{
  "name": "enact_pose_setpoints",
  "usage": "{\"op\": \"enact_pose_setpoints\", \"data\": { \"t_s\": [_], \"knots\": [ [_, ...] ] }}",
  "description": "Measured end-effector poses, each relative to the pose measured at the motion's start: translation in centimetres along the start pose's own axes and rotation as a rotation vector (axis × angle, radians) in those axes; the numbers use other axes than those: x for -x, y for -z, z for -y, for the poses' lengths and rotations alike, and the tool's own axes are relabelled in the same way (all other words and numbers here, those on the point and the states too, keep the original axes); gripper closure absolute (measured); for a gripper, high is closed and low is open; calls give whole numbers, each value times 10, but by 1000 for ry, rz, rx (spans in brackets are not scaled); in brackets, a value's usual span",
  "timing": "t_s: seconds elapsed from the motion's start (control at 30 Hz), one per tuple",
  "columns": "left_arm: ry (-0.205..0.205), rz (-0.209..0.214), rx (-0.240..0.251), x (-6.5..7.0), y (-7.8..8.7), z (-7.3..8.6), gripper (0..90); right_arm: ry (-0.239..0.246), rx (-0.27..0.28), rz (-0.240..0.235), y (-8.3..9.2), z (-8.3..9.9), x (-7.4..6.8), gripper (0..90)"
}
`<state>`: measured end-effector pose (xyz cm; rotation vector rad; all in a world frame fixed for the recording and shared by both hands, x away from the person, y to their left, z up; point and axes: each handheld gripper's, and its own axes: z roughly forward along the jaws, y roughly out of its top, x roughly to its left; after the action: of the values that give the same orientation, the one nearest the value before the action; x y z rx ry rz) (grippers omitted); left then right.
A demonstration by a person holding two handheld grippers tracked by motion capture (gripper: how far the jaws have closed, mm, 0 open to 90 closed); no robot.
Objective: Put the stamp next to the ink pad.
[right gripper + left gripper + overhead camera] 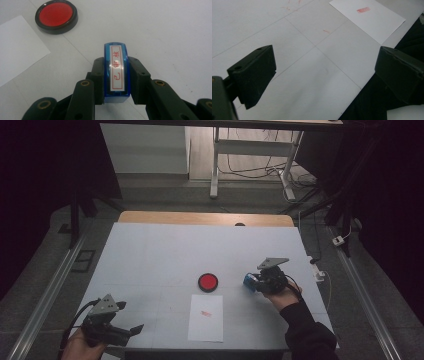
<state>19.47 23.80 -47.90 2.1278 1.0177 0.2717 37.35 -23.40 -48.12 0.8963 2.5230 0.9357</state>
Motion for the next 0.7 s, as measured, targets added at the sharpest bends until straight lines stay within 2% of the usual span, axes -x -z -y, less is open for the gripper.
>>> {"op": "enact_pose_setpoints", "data": {
  "t_s": [0.23,0.37,0.7],
  "knots": [
    [-5,1,-3,1,0,0,41,15,-25,-9,-4,1,-2,685],
    [-6,0,-5,1,0,0,42,15,-17,-8,-3,1,-2,662],
    [-7,1,-4,1,0,0,42,7,-2,21,1,-3,-4,516]
  ]
}}
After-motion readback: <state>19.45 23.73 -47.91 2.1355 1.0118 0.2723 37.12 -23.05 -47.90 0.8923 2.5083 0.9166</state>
